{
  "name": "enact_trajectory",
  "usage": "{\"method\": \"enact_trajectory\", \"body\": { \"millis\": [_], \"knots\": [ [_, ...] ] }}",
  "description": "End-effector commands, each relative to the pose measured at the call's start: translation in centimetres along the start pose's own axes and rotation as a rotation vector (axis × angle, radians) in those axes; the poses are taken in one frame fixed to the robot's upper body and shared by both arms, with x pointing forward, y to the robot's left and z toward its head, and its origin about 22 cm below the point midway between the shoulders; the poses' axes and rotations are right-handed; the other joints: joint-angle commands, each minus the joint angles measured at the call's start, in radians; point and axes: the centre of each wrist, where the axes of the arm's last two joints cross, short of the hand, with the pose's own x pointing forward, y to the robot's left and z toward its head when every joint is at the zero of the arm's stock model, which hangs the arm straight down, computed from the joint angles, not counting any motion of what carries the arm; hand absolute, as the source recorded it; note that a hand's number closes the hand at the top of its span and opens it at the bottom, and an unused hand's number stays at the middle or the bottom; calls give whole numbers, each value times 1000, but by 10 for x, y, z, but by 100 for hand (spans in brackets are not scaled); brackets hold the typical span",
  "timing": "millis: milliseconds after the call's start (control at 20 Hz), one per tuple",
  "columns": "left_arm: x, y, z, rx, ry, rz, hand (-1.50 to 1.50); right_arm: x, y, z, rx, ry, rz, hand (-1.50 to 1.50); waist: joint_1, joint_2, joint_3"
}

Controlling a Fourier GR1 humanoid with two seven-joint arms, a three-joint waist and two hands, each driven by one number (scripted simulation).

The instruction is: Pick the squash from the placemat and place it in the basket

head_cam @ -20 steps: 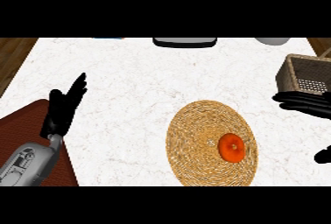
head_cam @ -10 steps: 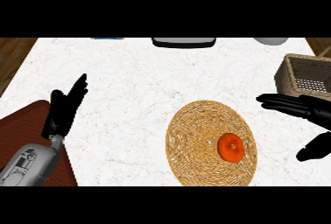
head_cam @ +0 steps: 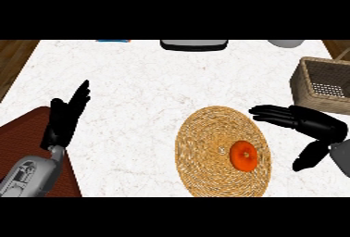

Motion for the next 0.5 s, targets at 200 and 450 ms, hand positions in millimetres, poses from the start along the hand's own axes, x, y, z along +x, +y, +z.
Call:
{"method": "enact_trajectory", "body": {
  "millis": [200, 450],
  "knots": [
    [6, 0, 13, -3, 13, 5, 0, -16, 23, -24, 44, -80, -67, -150, 1, -2, 0],
    [2, -5, 6, -12, 1, 3, 0, -11, 33, -33, 63, -86, -80, -150, -4, -3, 0]
  ]
}}
